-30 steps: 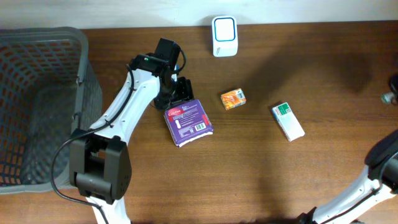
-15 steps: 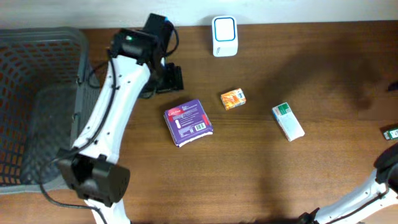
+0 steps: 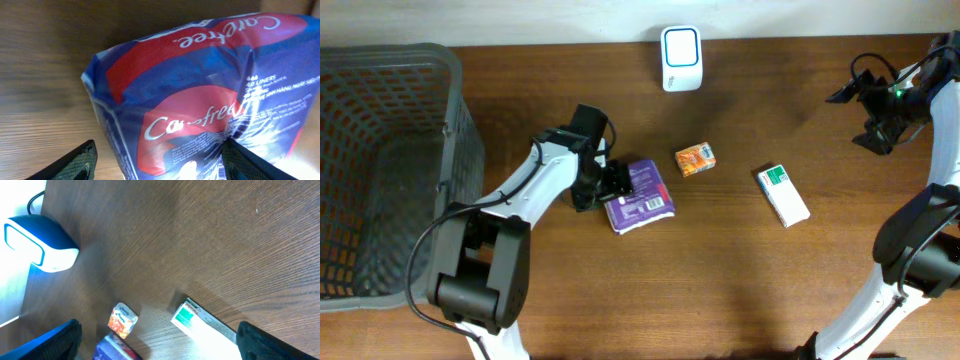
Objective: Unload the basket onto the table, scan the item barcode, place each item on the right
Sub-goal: 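Reach the left gripper to the purple pad pack and grasp it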
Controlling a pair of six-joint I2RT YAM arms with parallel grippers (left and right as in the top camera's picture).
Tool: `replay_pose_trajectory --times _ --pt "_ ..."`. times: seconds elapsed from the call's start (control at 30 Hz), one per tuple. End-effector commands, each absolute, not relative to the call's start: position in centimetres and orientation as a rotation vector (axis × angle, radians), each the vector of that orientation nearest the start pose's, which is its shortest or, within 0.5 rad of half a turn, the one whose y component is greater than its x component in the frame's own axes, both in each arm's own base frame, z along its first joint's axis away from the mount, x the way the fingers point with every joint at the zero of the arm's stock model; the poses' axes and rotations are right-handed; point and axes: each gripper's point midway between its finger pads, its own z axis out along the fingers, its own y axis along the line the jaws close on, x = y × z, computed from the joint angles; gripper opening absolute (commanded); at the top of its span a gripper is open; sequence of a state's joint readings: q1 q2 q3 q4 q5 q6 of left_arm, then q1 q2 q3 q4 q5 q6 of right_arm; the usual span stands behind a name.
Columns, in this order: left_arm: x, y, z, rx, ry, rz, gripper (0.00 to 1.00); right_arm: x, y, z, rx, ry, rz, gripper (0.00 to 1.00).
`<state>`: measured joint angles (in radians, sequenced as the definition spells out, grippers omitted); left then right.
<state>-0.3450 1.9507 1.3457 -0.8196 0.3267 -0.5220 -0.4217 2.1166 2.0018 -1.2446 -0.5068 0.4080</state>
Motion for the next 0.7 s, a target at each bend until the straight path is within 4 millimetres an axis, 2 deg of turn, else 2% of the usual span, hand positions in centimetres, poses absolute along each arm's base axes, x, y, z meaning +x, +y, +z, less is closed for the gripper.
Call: replay_pose_trajectory --times 0.0,0.07,0.13,0.2,0.23,0.3,0.37,0.4,0.47,0.5,0.57,0.63,0.67 --pt "29.9 -23.6 3.8 0.181 3.151 -0.778 0.75 45.0 -10.6 16.2 1.026 2.622 0.721 0.99" --pt "27.1 -24.7 4.1 0.354 3.205 -0.757 0.74 44.2 -10.5 15.8 1.059 2.657 0.705 0.99" --pt "27.9 -24.6 6.5 0.528 3.153 -0.763 0.75 43.6 -10.3 15.7 1.077 2.677 0.712 0.99" --pt "31.6 -23.1 8.9 0.514 3.055 -0.623 0.78 43.3 -10.1 15.7 1.088 2.689 0.716 0.98" --pt "34.4 -21.4 9.5 0.424 2.998 -0.551 0.82 43.2 -10.2 15.6 1.091 2.692 0.706 0.98" --pt "38.1 -20.0 9.6 0.355 2.890 -0.503 0.81 43.0 -10.8 15.2 1.098 2.708 0.639 0.99" --pt "40.3 -19.3 9.3 0.333 2.826 -0.423 0.82 43.1 -9.9 15.2 0.958 2.753 0.628 0.99" --pt "40.2 -19.8 8.3 0.344 2.842 -0.450 0.82 43.2 -9.0 15.2 0.882 2.780 0.626 0.99" --pt "37.7 -23.5 6.1 0.412 2.925 -0.726 0.76 43.6 -6.7 15.2 0.755 2.820 0.628 0.99" --pt "36.9 -24.4 5.7 0.431 2.942 -0.791 0.75 43.7 -5.7 15.2 0.726 2.832 0.632 1.00" --pt "33.8 -26.4 4.9 0.513 3.025 -0.832 0.74 43.8 -2.4 15.2 0.633 2.877 0.657 0.89" --pt "31.3 -27.7 4.8 0.592 3.076 -0.821 0.72 42.9 0.2 15.1 0.570 2.941 0.670 0.62" --pt "31.3 -27.7 4.8 0.597 3.076 -0.811 0.73 42.2 1.5 15.1 0.498 2.984 0.674 0.67"
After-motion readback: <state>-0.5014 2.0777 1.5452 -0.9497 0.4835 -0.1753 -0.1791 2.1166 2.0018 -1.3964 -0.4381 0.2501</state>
